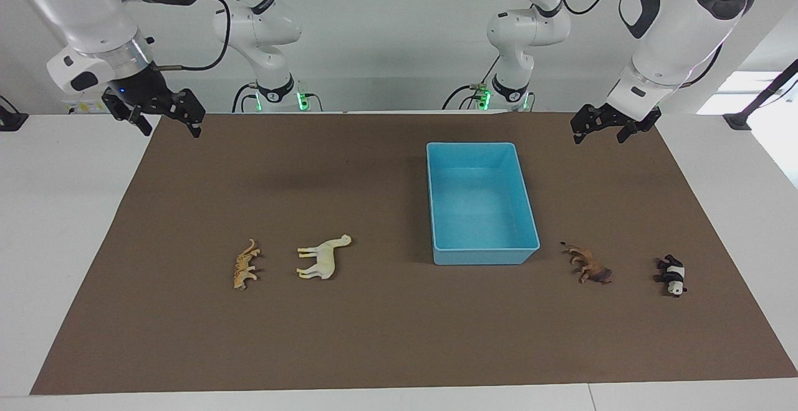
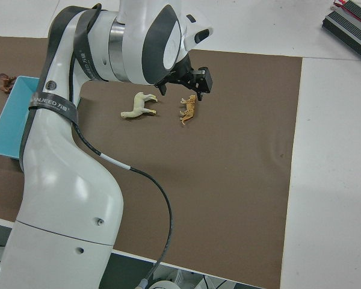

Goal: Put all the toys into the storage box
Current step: 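Reach the right gripper down to the orange tiger figure, then grasp the tiger with the right gripper while the left gripper grasps the horse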

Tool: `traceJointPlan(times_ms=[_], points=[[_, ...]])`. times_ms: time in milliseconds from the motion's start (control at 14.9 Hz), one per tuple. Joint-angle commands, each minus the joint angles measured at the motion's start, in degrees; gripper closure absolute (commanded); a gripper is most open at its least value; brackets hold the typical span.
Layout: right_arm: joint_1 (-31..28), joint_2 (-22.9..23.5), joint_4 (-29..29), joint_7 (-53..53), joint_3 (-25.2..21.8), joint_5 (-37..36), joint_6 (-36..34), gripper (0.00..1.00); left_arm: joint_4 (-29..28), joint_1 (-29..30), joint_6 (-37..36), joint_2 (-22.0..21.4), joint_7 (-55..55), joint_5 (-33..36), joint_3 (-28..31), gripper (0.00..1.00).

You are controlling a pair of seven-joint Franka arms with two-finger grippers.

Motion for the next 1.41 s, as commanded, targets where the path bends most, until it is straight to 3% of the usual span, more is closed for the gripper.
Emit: traceJointPlan(times_ms=[0,469,737,1072,1340], points=[[-0.06,3.05,-2.76,0.2,0.27,0.54,6.89,0.0,-0.68,0.53,0.18,-1.22,0.78,0.53,-0.21,0.0],[3.28,18.17,-3.46,2.65,0.62,0.8,27.55,0.0,-1.82,0.7,1.57,-2.1,-1.06,0.53,-0.12,0.0],[2.67,24.93,-3.11,2.83,0.62,3.17,34.5,0.0,-4.54,4.3,14.47,-0.53,-11.34,0.88,-0.12,0.0],[4.07,28.03,-3.38,1.43,0.62,3.35,38.03,0.0,-4.02,9.22,31.61,10.36,-21.52,0.62,-0.21,0.0],[3.89,28.82,-3.9,-3.41,0.62,3.44,38.3,0.0,-5.25,9.32,44.01,18.1,-46.54,0.7,-0.21,0.0]])
